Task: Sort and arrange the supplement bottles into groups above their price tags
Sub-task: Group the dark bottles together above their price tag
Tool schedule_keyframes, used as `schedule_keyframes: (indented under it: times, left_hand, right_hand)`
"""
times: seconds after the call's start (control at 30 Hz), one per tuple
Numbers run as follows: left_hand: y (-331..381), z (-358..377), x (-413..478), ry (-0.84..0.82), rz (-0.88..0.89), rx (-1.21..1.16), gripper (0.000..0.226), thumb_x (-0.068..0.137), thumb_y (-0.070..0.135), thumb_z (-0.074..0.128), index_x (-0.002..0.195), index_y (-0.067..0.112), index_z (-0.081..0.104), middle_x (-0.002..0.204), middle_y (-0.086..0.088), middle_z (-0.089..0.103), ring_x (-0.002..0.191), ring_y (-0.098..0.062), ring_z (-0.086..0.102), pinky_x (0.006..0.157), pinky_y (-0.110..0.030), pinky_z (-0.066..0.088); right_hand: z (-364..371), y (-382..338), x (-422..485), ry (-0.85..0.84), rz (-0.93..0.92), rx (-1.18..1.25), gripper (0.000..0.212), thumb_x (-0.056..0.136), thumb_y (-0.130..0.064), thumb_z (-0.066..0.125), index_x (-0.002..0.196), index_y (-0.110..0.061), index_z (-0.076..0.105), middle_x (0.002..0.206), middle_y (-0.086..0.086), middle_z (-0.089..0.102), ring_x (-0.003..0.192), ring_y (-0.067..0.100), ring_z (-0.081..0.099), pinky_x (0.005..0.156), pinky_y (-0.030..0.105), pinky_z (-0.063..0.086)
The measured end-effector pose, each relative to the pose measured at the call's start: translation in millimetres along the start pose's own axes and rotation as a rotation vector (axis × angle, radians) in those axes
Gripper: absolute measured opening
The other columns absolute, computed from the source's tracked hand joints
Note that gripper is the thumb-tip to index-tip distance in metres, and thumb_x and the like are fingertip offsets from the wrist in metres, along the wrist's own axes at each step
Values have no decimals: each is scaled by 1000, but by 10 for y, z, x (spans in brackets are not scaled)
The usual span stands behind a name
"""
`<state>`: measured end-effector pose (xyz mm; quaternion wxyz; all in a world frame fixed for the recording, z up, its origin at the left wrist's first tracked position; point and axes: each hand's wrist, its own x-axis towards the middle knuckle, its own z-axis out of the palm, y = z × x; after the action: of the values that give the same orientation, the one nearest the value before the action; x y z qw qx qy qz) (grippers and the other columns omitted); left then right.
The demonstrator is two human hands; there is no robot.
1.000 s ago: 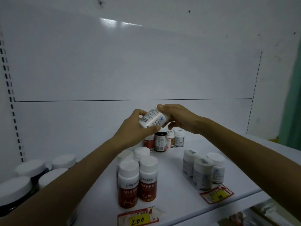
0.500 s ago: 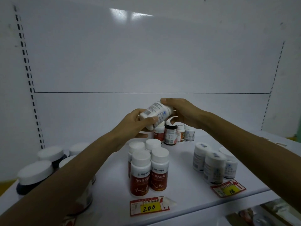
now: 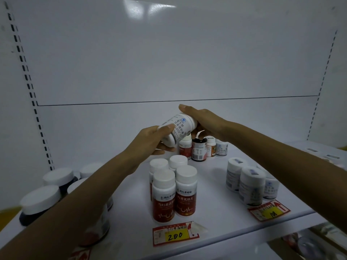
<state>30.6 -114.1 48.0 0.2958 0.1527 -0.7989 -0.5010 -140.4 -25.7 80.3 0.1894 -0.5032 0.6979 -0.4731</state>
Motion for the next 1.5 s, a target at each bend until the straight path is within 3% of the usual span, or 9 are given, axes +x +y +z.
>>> schedule_keyframes:
  times: [0.47, 0.63, 0.77, 0.87, 1.03, 1.13, 1.23, 1.37, 1.5]
  left_hand:
    - [374, 785, 431, 67, 4, 44, 28, 94, 46, 37, 103, 28, 56, 96, -2, 70, 75, -12, 71, 70, -21, 54]
    - [426, 1196, 570, 68, -80, 85, 25, 95, 47, 34, 97, 33, 54, 91, 7, 67, 76, -5, 68, 80, -29, 53]
    - [389, 1534, 599, 122, -186, 231, 50, 94, 53, 33, 135, 25, 34, 135, -2, 51, 113, -17, 55, 100, -38, 44]
    - [378, 1738, 573, 138, -208, 340, 64, 93, 52, 34, 147, 22, 16, 148, 0, 37, 115, -11, 45, 92, -28, 39]
    - [416, 2058, 442, 5, -131, 586, 44, 90, 46, 46, 131, 31, 41, 115, 18, 50, 91, 8, 53, 76, -5, 43]
    - [435, 2202, 359, -187, -162, 617, 44, 88, 39, 54, 128, 38, 36, 116, 33, 42, 94, 21, 49, 74, 6, 37]
    - [378, 2273, 367, -282, -232, 712, 70, 84, 49, 55, 144, 33, 21, 147, 17, 33, 129, -6, 40, 96, -14, 34]
    - [327, 2388, 355, -266, -262, 770, 86, 74, 73, 50, 144, 33, 20, 151, 5, 31, 132, -18, 39, 106, -41, 40]
    - [202, 2459, 314, -298, -338, 986, 100, 74, 76, 35, 149, 24, -6, 159, -1, -5, 146, -20, -2, 119, -45, 8]
  right_hand:
    - [-888, 308, 78, -161, -156, 199, 31, 94, -45, 46, 96, -19, 63, 80, 3, 66, 70, 17, 61, 54, 24, 46]
    - [-1292, 553, 125, -218, -160, 191, 28, 93, -41, 51, 103, -18, 63, 85, 4, 68, 72, 16, 63, 55, 24, 49]
    - [-1525, 762, 146, -203, -192, 31, 32, 90, -45, 55, 102, -16, 63, 91, 4, 69, 77, 16, 66, 61, 27, 53]
    - [-1641, 939, 159, -208, -207, -100, 37, 86, -49, 59, 102, -17, 64, 94, 4, 69, 81, 18, 67, 64, 28, 53]
    - [-1764, 1210, 152, -258, -208, -321, 40, 83, -48, 64, 107, -16, 60, 96, 2, 68, 78, 15, 64, 56, 24, 49]
    - [-1794, 1296, 108, -381, -164, -424, 45, 82, -47, 64, 114, -16, 58, 103, 5, 66, 84, 17, 65, 58, 24, 49]
    - [-1749, 1375, 70, -507, -148, -516, 44, 81, -44, 67, 115, -17, 57, 109, 5, 65, 90, 20, 66, 57, 23, 49]
    - [-1628, 1477, 18, -636, -135, -619, 45, 79, -44, 70, 114, -20, 56, 114, 4, 63, 96, 23, 65, 62, 23, 53]
    - [-1572, 1540, -19, -716, -125, -604, 33, 83, -41, 67, 108, -26, 51, 109, 1, 60, 96, 20, 64, 60, 21, 51]
